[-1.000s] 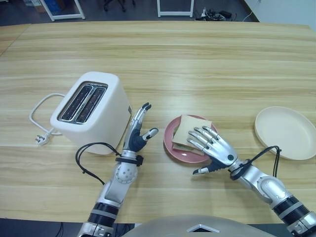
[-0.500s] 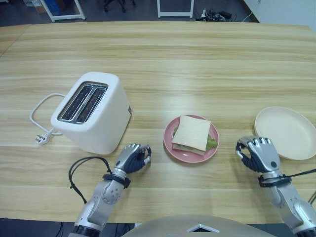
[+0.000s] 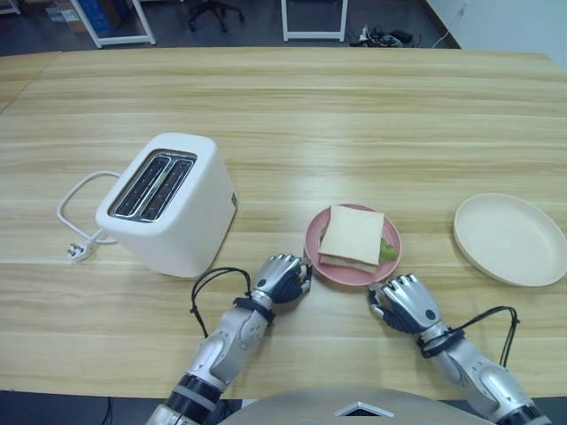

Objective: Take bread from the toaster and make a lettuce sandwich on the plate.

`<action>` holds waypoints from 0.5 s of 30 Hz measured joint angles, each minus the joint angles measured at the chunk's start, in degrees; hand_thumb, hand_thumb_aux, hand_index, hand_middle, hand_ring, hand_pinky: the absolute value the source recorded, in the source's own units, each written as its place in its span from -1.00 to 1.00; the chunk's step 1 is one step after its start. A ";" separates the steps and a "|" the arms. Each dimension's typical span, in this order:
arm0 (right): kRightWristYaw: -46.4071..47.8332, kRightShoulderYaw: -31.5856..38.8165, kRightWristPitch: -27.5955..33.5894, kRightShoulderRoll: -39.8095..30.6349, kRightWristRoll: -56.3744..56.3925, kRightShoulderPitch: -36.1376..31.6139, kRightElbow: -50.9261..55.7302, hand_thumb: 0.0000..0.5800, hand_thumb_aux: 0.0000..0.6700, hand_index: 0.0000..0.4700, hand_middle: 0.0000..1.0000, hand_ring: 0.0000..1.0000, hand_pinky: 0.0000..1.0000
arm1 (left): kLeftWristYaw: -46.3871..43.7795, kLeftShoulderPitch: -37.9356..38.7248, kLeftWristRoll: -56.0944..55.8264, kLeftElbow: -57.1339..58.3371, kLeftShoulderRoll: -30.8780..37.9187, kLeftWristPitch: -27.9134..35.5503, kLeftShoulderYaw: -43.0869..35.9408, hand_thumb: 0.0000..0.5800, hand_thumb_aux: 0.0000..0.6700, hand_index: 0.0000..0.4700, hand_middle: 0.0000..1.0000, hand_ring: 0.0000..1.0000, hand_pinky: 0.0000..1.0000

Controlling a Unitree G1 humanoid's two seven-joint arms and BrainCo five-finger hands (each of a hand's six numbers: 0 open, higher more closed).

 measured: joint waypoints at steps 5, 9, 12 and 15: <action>-4.77 1.94 3.77 5.06 -3.36 -15.43 14.76 1.00 1.00 1.00 1.00 1.00 1.00 | 3.72 -6.82 -0.37 8.28 -1.90 -0.32 -0.53 1.00 1.00 1.00 1.00 1.00 1.00; -11.08 4.53 5.78 7.56 -5.38 -25.18 26.20 1.00 1.00 1.00 1.00 1.00 1.00 | 8.55 -10.82 -0.45 13.87 -2.39 0.66 0.64 0.86 0.47 0.47 1.00 1.00 1.00; -14.58 6.15 6.48 7.74 -5.69 -28.56 30.61 1.00 1.00 1.00 1.00 1.00 1.00 | 11.92 -11.56 -0.47 15.60 -2.88 1.96 1.08 -0.70 -0.84 -0.84 -0.28 -0.28 -0.28; -15.71 6.11 5.88 6.79 -4.19 -27.09 28.37 -1.00 -1.00 -1.00 -1.00 -1.00 -1.00 | 16.72 -11.43 -1.79 16.43 -4.05 2.07 2.67 -1.00 -1.00 -1.00 -1.00 -1.00 -1.00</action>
